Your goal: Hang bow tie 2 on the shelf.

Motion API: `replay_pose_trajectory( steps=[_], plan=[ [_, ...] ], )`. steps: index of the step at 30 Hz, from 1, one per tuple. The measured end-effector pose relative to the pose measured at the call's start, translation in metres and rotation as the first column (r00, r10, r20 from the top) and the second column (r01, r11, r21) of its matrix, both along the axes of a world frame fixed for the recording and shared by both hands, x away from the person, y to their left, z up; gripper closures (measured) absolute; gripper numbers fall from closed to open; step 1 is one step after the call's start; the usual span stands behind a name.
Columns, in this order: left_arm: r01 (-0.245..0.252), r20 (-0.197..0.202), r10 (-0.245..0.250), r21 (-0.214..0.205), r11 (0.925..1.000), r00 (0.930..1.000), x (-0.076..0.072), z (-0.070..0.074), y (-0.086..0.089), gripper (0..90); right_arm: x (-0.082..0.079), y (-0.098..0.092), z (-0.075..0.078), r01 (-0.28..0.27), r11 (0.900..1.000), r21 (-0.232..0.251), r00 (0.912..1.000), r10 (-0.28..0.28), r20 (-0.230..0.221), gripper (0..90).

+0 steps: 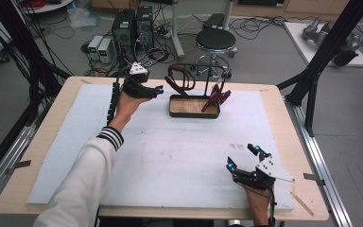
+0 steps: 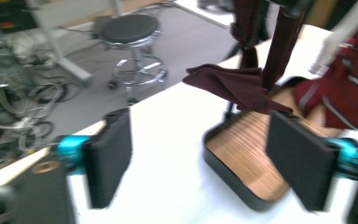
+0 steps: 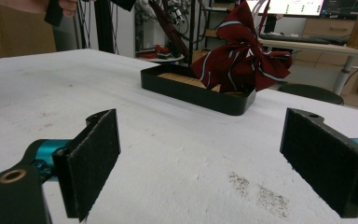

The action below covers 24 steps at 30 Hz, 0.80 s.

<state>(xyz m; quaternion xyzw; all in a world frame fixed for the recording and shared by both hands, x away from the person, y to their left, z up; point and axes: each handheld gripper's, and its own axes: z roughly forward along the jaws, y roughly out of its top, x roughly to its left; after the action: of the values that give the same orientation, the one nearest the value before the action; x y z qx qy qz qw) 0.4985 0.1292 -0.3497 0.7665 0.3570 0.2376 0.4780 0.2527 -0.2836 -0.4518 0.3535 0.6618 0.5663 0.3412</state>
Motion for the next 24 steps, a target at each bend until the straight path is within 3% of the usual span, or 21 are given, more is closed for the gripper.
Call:
replay_pose_trajectory(
  steps=[6, 12, 18, 24],
  plan=[
    [0.073, 0.072, -0.07, -0.044, 0.9963, 0.995, -0.02, 0.007, 0.02, 17.5, 0.0, 0.0, 0.0, 0.0, 1.0, -0.002, 1.0, 0.0, -0.001, 11.2],
    [0.121, 0.143, -0.108, -0.084, 0.9891, 0.9839, -0.056, 0.008, 0.051, 17.4, -0.001, 0.0, 0.0, 0.0, 1.0, -0.002, 1.0, 0.0, 0.002, 11.2],
    [0.166, 0.228, -0.135, -0.123, 0.9784, 0.9644, -0.105, -0.006, 0.09, 16.5, -0.001, 0.0, 0.0, 0.004, 1.0, 0.006, 1.0, -0.004, 0.004, 11.2],
    [0.143, 0.266, -0.094, -0.169, 0.9752, 0.9594, -0.147, -0.03, 0.131, 16.2, -0.002, 0.0, 0.0, 0.008, 0.9999, 0.01, 1.0, -0.008, 0.005, 11.2]
  ],
)
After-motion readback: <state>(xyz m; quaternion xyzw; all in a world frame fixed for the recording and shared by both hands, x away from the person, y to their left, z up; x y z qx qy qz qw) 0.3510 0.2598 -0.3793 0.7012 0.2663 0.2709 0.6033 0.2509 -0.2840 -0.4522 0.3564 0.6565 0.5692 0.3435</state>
